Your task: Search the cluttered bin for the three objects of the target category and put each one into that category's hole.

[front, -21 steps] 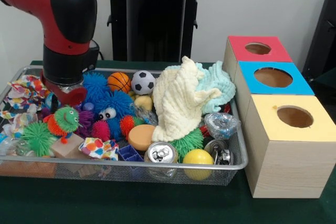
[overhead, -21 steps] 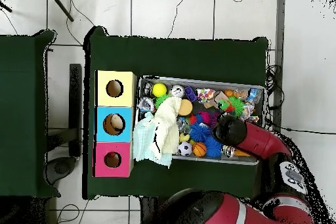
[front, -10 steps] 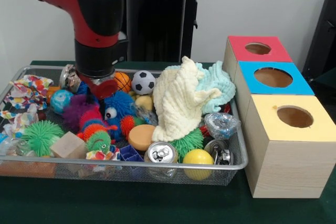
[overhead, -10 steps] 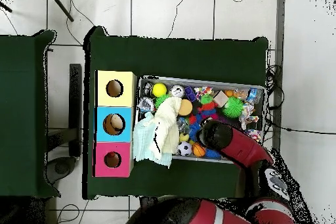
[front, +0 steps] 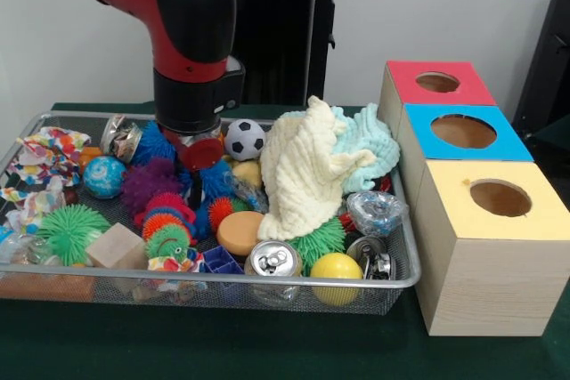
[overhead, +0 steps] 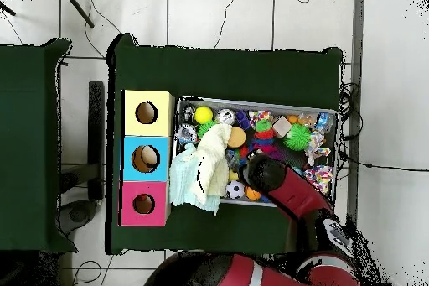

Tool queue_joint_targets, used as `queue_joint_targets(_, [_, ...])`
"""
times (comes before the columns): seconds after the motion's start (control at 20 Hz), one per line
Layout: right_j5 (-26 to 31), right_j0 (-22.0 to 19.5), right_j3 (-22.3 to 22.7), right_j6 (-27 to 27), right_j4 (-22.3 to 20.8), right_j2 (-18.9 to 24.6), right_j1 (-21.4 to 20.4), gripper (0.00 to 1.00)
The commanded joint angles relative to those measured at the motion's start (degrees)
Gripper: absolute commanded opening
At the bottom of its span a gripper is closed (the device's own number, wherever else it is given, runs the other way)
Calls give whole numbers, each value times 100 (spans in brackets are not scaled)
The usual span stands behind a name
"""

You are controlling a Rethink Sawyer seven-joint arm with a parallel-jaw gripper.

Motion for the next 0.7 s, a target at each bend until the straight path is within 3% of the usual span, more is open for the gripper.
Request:
queue_joint_targets(0.05, [103,293,825,1806,684,783,416,100])
queue_joint_targets(0.45, [710,763,932,1789,1131,432,106,100])
queue_joint_targets(0.7, [450,1142,1136,2133,1617,354,-121,100])
